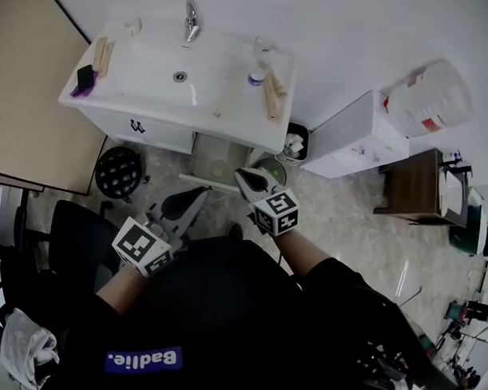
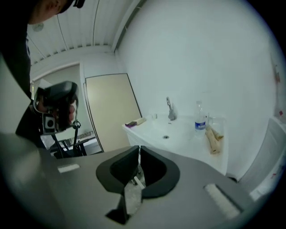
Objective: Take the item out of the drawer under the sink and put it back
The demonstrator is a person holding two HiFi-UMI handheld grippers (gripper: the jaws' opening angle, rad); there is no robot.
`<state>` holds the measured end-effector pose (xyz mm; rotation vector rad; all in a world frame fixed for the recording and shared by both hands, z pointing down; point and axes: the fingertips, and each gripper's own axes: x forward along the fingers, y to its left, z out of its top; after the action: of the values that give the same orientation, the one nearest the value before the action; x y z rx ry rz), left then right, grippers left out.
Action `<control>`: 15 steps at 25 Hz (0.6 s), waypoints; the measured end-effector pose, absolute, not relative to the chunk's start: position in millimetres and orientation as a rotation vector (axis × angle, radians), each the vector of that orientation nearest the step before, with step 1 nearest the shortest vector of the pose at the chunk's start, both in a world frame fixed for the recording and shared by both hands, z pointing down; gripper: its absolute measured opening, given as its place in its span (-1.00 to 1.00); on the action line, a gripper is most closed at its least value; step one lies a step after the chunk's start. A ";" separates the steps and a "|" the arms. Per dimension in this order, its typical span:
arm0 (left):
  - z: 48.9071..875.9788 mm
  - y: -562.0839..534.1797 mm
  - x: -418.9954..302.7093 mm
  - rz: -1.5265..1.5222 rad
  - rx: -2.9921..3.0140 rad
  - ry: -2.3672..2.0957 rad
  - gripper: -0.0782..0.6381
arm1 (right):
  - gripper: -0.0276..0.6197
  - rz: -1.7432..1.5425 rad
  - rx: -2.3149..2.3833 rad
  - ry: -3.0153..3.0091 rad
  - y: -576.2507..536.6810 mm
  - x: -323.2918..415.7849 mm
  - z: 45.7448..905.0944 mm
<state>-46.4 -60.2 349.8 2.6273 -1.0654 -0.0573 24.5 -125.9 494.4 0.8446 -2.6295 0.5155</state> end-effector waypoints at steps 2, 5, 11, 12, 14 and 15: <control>344.0 -60.3 -40.5 -0.061 2.650 -1.030 -0.81 | -0.89 0.501 0.859 -2.699 -118.6 25.6 466.6; 335.2 -59.7 -29.6 -0.060 2.682 -0.982 -0.81 | -0.91 0.454 0.858 -2.787 -105.0 27.7 426.0; 324.3 -62.5 -16.1 -0.057 2.714 -0.924 -0.81 | -0.91 0.328 0.825 -2.940 -86.2 21.1 356.5; 323.8 -62.1 -14.3 -0.048 2.716 -0.916 -0.81 | -0.91 0.319 0.822 -2.963 -83.2 19.9 347.3; 324.0 -61.6 -10.4 -0.028 2.718 -0.898 -0.81 | -0.91 0.298 0.821 -2.990 -78.6 19.5 333.8; 324.0 -61.5 -8.3 -0.021 2.720 -0.888 -0.81 | -0.91 0.285 0.823 -2.996 -77.0 19.8 329.6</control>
<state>-8.3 -61.5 324.0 2.7201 -0.8883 -0.0208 19.8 -77.0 329.6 0.8229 -2.9959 0.2852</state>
